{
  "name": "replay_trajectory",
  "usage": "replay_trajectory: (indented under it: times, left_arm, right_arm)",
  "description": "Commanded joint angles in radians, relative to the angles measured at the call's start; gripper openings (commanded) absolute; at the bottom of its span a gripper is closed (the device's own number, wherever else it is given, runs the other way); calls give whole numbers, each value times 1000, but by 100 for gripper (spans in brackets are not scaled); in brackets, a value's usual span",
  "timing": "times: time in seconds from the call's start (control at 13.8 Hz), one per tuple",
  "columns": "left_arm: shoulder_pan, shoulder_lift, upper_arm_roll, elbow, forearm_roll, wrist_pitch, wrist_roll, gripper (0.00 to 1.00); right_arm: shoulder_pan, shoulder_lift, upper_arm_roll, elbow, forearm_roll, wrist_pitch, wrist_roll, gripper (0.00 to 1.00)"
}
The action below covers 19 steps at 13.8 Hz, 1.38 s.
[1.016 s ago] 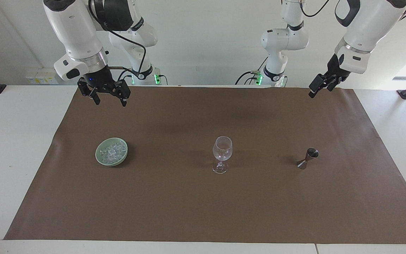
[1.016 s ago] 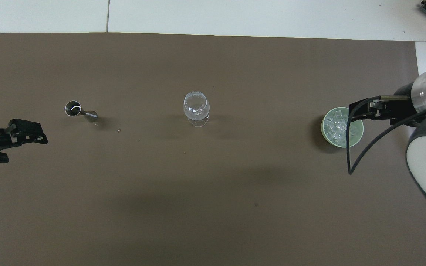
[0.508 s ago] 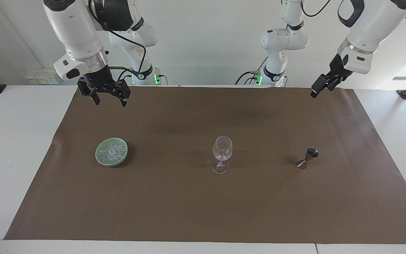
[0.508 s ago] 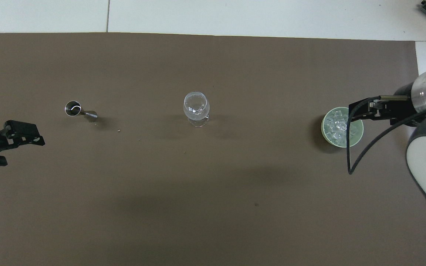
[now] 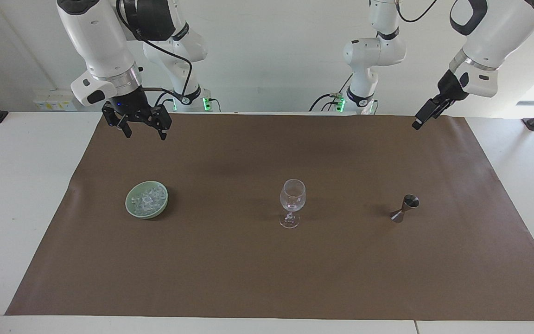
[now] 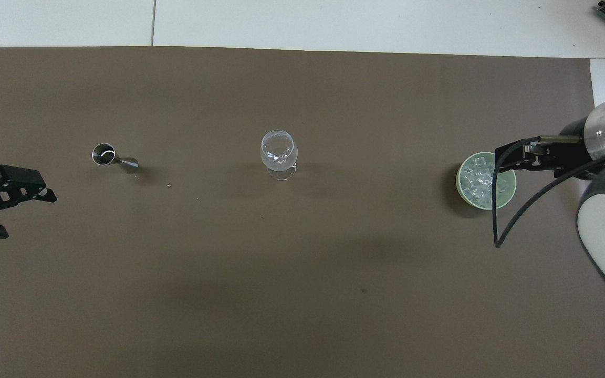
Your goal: Pour wine and add ice with both arms
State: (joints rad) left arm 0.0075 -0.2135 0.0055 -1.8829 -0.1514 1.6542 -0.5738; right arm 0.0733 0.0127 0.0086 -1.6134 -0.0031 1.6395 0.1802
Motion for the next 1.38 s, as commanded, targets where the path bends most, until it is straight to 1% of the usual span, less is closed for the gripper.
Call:
replay_trajectory:
  times: [0.0, 0.07, 0.22, 0.29, 0.51, 0.58, 0.8, 0.94, 1.31]
  left_arm:
    - [26, -37, -2, -44, -51, 27, -122, 100]
    - [40, -38, -2, -48, -57, 27, -156, 100]
    - [46, -66, -2, -105, -68, 67, -204, 100]
    - [61, -75, -2, -128, -101, 87, -239, 100]
    - [95, -72, -2, -163, -158, 107, -348, 100]
    - [115, -70, -2, -182, -190, 139, -391, 100]
    - [170, -78, -2, -222, -275, 182, -472, 100]
    - [170, -84, -2, -249, -280, 226, -540, 100]
    - [164, -78, -4, -243, -299, 288, -710, 100]
  right_arm:
    - [-7, -13, 4, -13, 11, -3, -21, 100]
    - [-7, -13, 4, -13, 11, -1, -21, 100]
    - [-7, -13, 5, -14, 11, -1, -21, 100]
    - [-7, -13, 4, -14, 11, -3, -21, 100]
    - [-7, -13, 4, -14, 11, -1, -21, 100]
    - [-7, -13, 4, -14, 11, -1, -21, 100]
    - [-7, -13, 4, -14, 11, -1, -21, 100]
    - [-7, -13, 4, -14, 11, -3, -21, 100]
    - [-7, -13, 4, -14, 11, -1, -21, 100]
